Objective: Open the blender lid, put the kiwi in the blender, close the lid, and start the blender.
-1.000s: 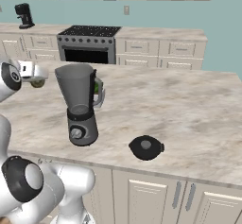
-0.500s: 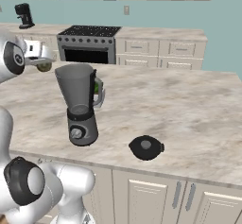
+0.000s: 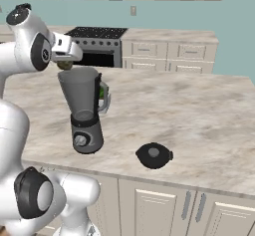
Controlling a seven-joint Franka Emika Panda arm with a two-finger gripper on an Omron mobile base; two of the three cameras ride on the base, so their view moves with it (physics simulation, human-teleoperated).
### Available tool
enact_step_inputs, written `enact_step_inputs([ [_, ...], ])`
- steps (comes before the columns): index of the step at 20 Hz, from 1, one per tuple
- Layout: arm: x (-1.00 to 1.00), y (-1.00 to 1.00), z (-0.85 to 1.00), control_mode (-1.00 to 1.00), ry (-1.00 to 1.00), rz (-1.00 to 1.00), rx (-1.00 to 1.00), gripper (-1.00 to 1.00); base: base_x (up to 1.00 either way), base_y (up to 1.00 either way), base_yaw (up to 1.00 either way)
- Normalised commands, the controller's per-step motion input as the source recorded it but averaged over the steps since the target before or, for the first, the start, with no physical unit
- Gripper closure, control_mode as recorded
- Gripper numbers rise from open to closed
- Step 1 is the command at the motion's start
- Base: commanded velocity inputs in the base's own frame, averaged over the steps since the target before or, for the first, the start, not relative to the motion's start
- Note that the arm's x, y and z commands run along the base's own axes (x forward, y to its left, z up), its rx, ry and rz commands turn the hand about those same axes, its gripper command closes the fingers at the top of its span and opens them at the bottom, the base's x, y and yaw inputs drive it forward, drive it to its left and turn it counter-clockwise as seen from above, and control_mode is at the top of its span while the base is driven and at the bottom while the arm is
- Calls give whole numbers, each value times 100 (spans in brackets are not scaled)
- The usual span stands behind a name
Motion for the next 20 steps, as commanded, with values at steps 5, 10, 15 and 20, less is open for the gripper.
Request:
enact_step_inputs([
  [5,11,-13,-30,-100,22,6,6,100,0,0,0],
  [10,32,0,-39,-100,25,12,0,100,0,0,0],
  [15,27,-1,-31,-100,11,10,0,100,0,0,0],
  [20,-2,-9,-37,-100,-3,3,2,100,0,0,0],
])
